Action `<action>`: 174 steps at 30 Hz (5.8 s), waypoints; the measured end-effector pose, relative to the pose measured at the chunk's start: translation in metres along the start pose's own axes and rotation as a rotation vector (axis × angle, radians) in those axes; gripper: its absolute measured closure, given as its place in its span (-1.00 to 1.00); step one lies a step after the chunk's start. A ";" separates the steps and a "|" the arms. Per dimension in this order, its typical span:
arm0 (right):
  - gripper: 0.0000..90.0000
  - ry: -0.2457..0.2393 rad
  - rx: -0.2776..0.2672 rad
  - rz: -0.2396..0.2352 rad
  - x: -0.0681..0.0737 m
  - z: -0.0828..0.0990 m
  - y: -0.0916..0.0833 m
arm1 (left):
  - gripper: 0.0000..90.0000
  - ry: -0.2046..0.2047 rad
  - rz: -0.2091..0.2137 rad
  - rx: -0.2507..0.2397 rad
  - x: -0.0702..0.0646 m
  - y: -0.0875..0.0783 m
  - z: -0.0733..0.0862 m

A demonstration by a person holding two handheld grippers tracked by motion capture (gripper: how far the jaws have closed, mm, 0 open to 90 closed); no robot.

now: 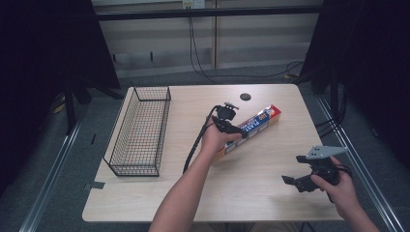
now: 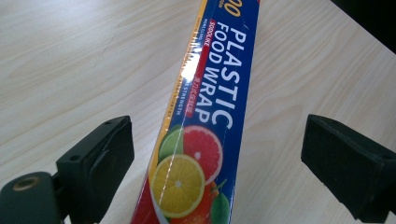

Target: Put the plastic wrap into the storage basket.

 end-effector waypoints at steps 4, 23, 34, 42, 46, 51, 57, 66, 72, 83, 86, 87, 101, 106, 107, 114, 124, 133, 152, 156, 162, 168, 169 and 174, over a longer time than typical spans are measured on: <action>-0.92 -0.001 -0.003 -0.005 0.000 -0.001 0.000 | -0.78 0.007 -0.006 0.005 0.002 0.006 -0.001; -0.92 -0.002 -0.004 -0.012 0.000 -0.001 0.002 | -0.72 0.011 -0.042 0.070 0.008 0.028 0.001; -0.92 0.006 -0.011 -0.020 -0.001 -0.002 0.001 | -0.66 0.024 -0.048 0.087 0.011 0.036 0.005; -0.92 0.007 -0.010 -0.017 -0.001 -0.002 0.000 | -0.39 0.036 -0.013 0.084 0.006 0.038 0.006; -0.92 0.019 -0.014 -0.029 -0.001 -0.001 0.000 | -0.23 0.083 -0.017 0.101 0.002 0.041 0.007; -0.92 0.019 -0.015 -0.029 -0.002 -0.001 -0.001 | -0.19 0.091 -0.025 0.123 -0.001 0.039 0.007; -0.92 0.014 -0.015 -0.026 -0.001 -0.001 -0.002 | -0.14 0.088 -0.040 0.168 -0.006 0.028 0.011; -0.92 0.007 -0.011 -0.031 0.000 -0.002 0.000 | -0.21 0.065 -0.036 0.168 -0.005 0.029 0.012; -0.92 0.010 -0.011 -0.036 0.000 -0.002 0.002 | -0.14 0.115 -0.028 0.198 -0.005 0.033 0.009; -0.92 0.006 -0.005 -0.041 0.001 -0.002 0.001 | -0.05 0.064 -0.105 0.285 -0.005 0.007 0.005; -0.92 0.007 -0.005 -0.039 0.000 -0.002 0.001 | -0.04 0.060 -0.122 0.300 -0.002 -0.003 0.002; -0.92 0.008 -0.006 -0.038 0.000 -0.002 0.001 | -0.04 0.054 -0.132 0.297 -0.001 -0.006 0.001; -0.92 0.005 -0.009 -0.036 0.000 -0.003 0.002 | -0.03 0.014 -0.179 0.276 0.010 -0.045 -0.016; -0.93 0.006 -0.009 -0.033 0.001 -0.003 0.003 | -0.03 -0.010 -0.195 0.252 0.014 -0.055 -0.020; -0.93 0.005 -0.009 -0.038 0.000 -0.003 0.003 | -0.03 -0.022 -0.204 0.253 0.014 -0.058 -0.021; -0.93 0.008 -0.012 -0.036 0.001 -0.003 0.004 | -0.03 -0.052 -0.240 0.241 0.021 -0.077 -0.026; -0.93 0.004 -0.015 -0.041 0.001 -0.005 0.006 | -0.04 -0.076 -0.273 0.237 0.032 -0.094 -0.025; -0.93 0.004 -0.015 -0.045 0.000 -0.006 0.009 | -0.04 -0.107 -0.303 0.227 0.042 -0.105 -0.023; -0.93 -0.009 -0.010 -0.059 0.000 -0.009 0.014 | -0.04 -0.155 -0.352 0.208 0.053 -0.136 -0.025; -0.93 -0.013 -0.007 -0.052 0.001 -0.009 0.015 | -0.04 -0.171 -0.369 0.196 0.057 -0.144 -0.025; -0.92 -0.019 -0.005 -0.050 0.000 -0.009 0.016 | -0.04 -0.185 -0.389 0.186 0.062 -0.157 -0.025; -0.92 -0.017 -0.005 -0.050 0.001 -0.009 0.017 | -0.04 -0.193 -0.401 0.178 0.068 -0.167 -0.025; -0.92 -0.017 -0.004 -0.052 0.001 -0.009 0.017 | -0.04 -0.197 -0.407 0.180 0.069 -0.168 -0.024; -0.92 -0.016 -0.005 -0.047 0.001 -0.009 0.016 | -0.04 -0.204 -0.412 0.186 0.073 -0.173 -0.023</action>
Point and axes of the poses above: each handheld gripper's, and its own axes: y roughly forward along the jaws, z roughly out of its underside, x roughly to its left, the point moved 3 cm from there along y, roughly forward along the jaws, and after that the axes turned 15 degrees about -x, right-handed, at the moved point
